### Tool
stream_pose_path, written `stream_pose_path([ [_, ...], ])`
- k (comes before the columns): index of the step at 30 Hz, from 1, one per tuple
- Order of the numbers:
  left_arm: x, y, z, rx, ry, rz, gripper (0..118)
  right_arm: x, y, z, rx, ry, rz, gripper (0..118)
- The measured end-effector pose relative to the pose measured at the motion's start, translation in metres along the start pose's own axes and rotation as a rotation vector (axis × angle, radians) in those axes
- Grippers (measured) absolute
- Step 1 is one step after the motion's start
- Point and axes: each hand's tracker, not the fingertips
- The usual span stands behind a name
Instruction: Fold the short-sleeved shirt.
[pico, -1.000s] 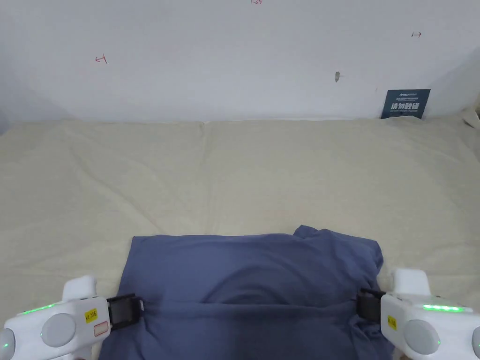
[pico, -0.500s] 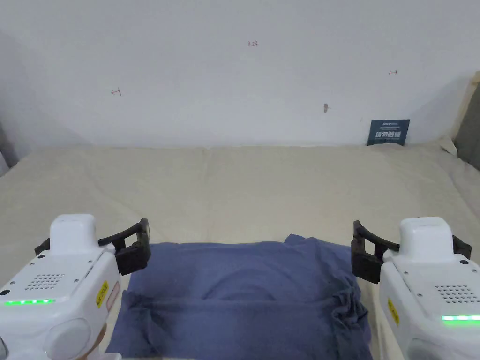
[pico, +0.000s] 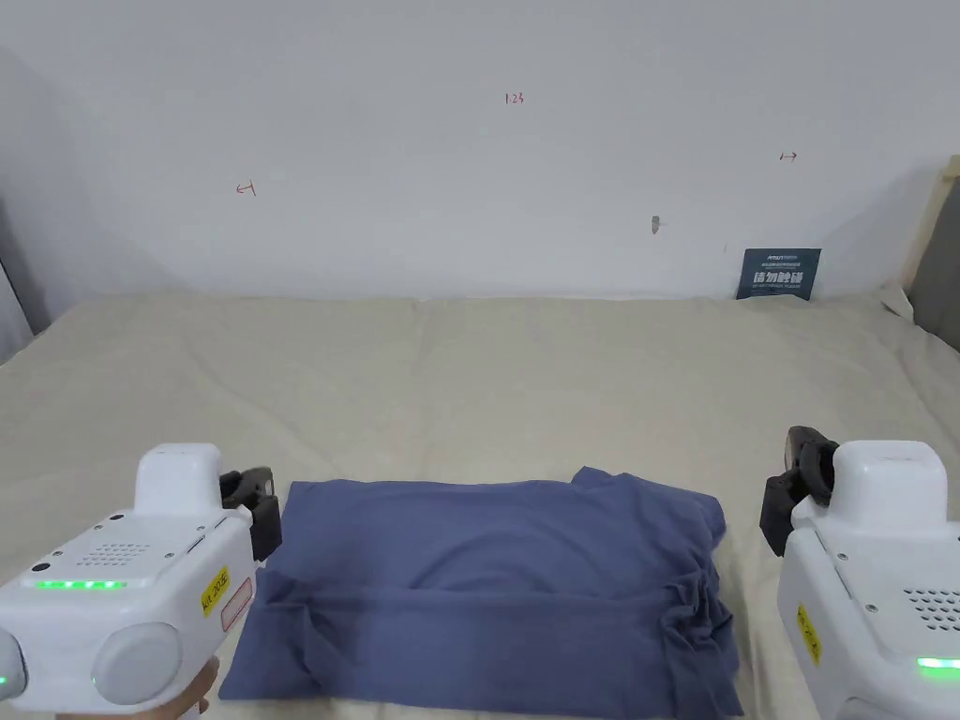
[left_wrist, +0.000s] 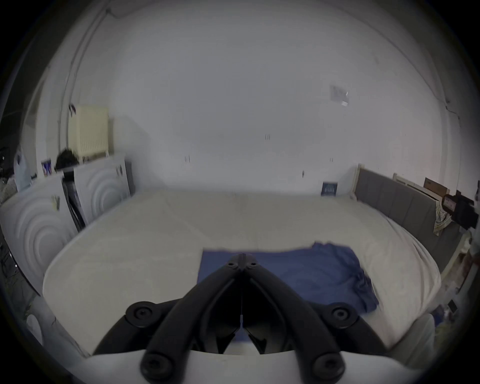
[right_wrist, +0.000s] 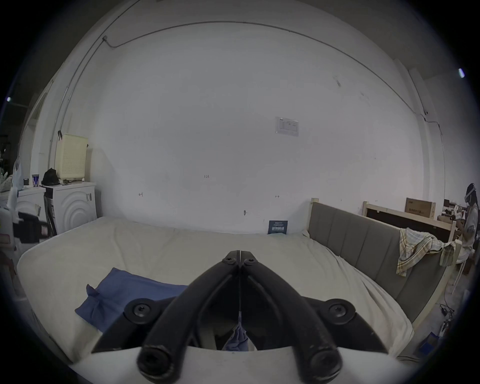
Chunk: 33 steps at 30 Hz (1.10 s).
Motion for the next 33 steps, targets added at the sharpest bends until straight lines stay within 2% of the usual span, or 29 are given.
stream_pose_path([
  [1, -0.007, -0.003, -0.009, -0.076, -0.011, 0.017, 0, 0.001, -0.002, -0.003, -0.009, -0.002, 0.000, 0],
  [3, -0.024, -0.019, -0.023, -0.104, -0.060, 0.093, 0, 0.000, -0.007, -0.007, -0.030, -0.002, 0.006, 0],
  [6, -0.044, -0.037, -0.056, -0.339, -0.031, 0.105, 2, 0.003, -0.016, -0.016, -0.066, -0.001, 0.010, 0],
  [7, -0.049, -0.046, -0.062, -0.372, -0.004, 0.111, 19, 0.003, -0.019, -0.019, -0.077, -0.001, 0.007, 0],
  [8, -0.057, -0.056, -0.073, -0.405, 0.012, 0.130, 48, 0.003, -0.023, -0.023, -0.090, 0.001, 0.004, 0],
  [9, -0.064, -0.065, -0.084, -0.477, 0.046, 0.144, 83, 0.006, -0.026, -0.026, -0.104, 0.001, 0.001, 0],
  [10, -0.070, -0.073, -0.094, -0.535, 0.074, 0.170, 98, 0.006, -0.029, -0.029, -0.114, -0.002, -0.003, 0],
  [11, -0.077, -0.085, -0.103, -0.588, 0.083, 0.204, 102, 0.007, -0.033, -0.033, -0.122, -0.004, -0.007, 0],
  [13, -0.089, -0.104, -0.117, -0.617, 0.069, 0.237, 102, 0.010, -0.040, -0.040, -0.147, -0.011, -0.009, 0],
  [17, -0.096, -0.129, -0.143, -0.700, 0.155, 0.213, 101, 0.013, -0.053, -0.055, -0.205, -0.020, -0.005, 0],
  [19, -0.092, -0.135, -0.150, -0.704, 0.171, 0.197, 86, 0.015, -0.060, -0.062, -0.230, -0.024, -0.003, 0],
  [20, -0.088, -0.138, -0.154, -0.709, 0.177, 0.173, 73, 0.016, -0.065, -0.065, -0.245, -0.029, -0.004, 0],
  [21, -0.083, -0.142, -0.157, -0.721, 0.172, 0.135, 47, 0.017, -0.069, -0.067, -0.264, -0.033, -0.006, 0],
  [22, -0.080, -0.144, -0.159, -0.727, 0.162, 0.126, 34, 0.018, -0.073, -0.070, -0.283, -0.038, -0.010, 0],
  [25, -0.066, -0.145, -0.156, -0.683, 0.144, 0.075, 26, 0.022, -0.089, -0.081, -0.369, -0.042, -0.022, 2],
  [26, -0.064, -0.144, -0.156, -0.679, 0.129, 0.070, 13, 0.024, -0.096, -0.086, -0.413, -0.038, -0.028, 9],
  [27, -0.066, -0.145, -0.157, -0.676, 0.108, 0.085, 9, 0.025, -0.106, -0.093, -0.477, -0.034, -0.036, 31],
  [29, -0.065, -0.140, -0.154, -0.657, 0.114, 0.081, 9, 0.028, -0.131, -0.106, -0.615, -0.007, -0.066, 72],
  [30, -0.066, -0.136, -0.149, -0.621, 0.110, 0.083, 9, 0.029, -0.146, -0.112, -0.693, -0.002, -0.072, 88],
  [33, -0.069, -0.121, -0.138, -0.585, 0.095, 0.100, 9, 0.026, -0.189, -0.124, -0.815, -0.014, -0.103, 89],
])
